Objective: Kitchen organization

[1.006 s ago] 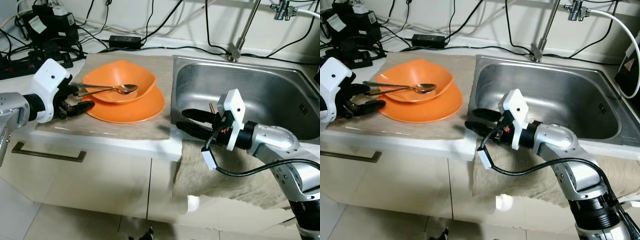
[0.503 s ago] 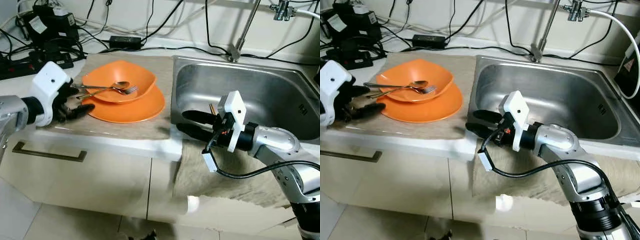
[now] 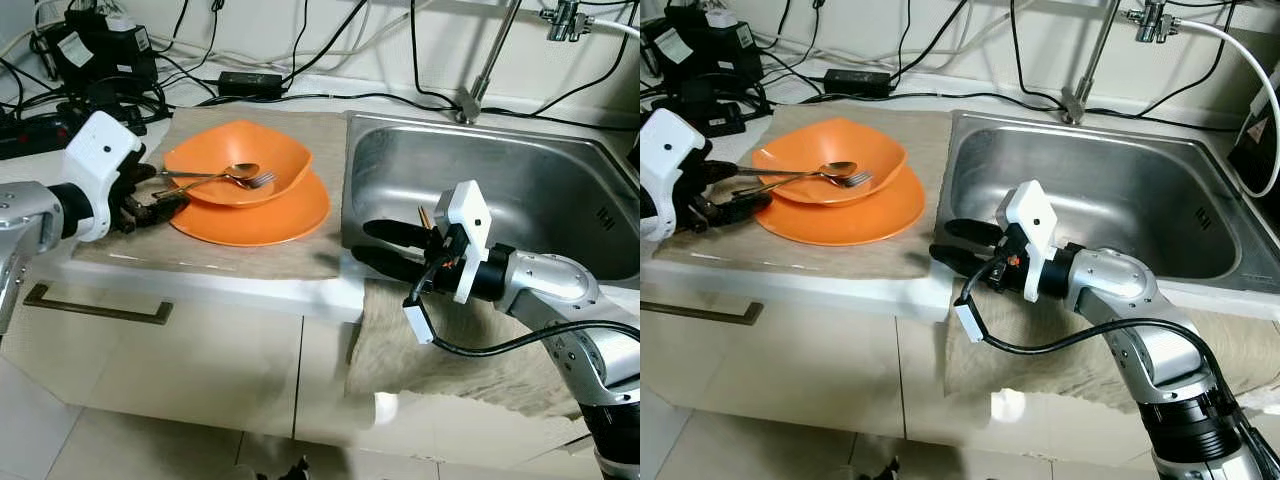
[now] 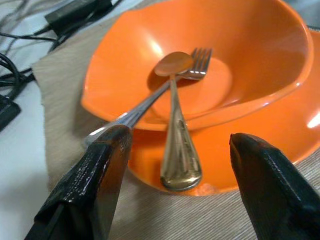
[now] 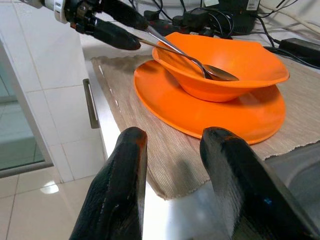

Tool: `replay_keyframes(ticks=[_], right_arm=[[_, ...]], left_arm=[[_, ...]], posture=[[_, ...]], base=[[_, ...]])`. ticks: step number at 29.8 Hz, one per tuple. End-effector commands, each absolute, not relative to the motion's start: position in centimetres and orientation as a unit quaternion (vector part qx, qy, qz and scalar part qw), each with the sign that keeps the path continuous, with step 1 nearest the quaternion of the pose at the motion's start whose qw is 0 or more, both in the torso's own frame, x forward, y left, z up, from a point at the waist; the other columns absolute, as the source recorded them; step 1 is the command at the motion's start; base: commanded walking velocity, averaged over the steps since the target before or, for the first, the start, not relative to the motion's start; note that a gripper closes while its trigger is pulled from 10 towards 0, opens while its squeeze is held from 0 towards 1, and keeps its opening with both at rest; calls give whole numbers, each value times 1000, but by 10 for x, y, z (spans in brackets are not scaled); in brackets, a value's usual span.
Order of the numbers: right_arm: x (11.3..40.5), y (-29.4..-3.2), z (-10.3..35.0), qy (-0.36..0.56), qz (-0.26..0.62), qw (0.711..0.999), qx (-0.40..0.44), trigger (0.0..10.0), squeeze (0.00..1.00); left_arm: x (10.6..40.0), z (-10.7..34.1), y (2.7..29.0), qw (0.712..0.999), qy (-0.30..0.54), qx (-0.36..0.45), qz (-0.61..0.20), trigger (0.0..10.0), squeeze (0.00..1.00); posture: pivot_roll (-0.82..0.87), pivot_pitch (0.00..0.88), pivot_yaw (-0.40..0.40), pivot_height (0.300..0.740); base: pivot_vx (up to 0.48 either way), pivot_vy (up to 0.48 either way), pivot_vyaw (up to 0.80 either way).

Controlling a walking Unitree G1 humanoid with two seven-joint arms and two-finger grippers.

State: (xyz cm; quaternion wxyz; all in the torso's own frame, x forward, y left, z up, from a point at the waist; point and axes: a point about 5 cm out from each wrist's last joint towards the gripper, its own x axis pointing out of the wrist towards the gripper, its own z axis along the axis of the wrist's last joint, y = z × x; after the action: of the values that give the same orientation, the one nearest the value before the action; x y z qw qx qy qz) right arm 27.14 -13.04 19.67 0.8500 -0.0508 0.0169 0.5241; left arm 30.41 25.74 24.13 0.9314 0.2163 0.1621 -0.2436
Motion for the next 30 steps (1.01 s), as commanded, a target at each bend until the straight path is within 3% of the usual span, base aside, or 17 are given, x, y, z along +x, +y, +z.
replay_keyframes(ticks=[1,20,21,22,23,24,25,30], right_arm=[[272,-129,201,11,528,847,-60,10000,0],[271,-127,201,11,529,847,-58,10000,0],[271,-127,201,11,528,847,-58,10000,0],[271,-127,201,11,528,847,-59,10000,0],[271,-127,201,11,528,847,-59,10000,0],[271,-127,201,11,528,847,-59,10000,0],[271,-127,201,11,528,847,-59,10000,0],[271,-127,201,11,529,847,-59,10000,0]], left_arm=[[307,243,253,928,160,222,-253,10000,0],[317,239,254,930,168,229,-234,10000,0],[317,239,254,930,169,230,-233,6980,0],[318,238,255,930,170,230,-232,6667,0],[318,238,255,930,171,230,-232,5529,0],[318,238,255,930,171,230,-232,5529,0],[318,238,255,929,172,231,-232,4902,0],[319,236,256,928,176,236,-229,4706,0]], posture=[[-21,0,-35,740],[-23,0,-29,740],[-23,0,-29,740],[-23,0,-29,740],[-23,0,-29,740],[-23,0,-29,740],[-23,0,-29,740],[-23,0,-29,740]], base=[[0,0,0],[0,0,0],[0,0,0],[0,0,0],[0,0,0],[0,0,0],[0,0,0],[0,0,0]])
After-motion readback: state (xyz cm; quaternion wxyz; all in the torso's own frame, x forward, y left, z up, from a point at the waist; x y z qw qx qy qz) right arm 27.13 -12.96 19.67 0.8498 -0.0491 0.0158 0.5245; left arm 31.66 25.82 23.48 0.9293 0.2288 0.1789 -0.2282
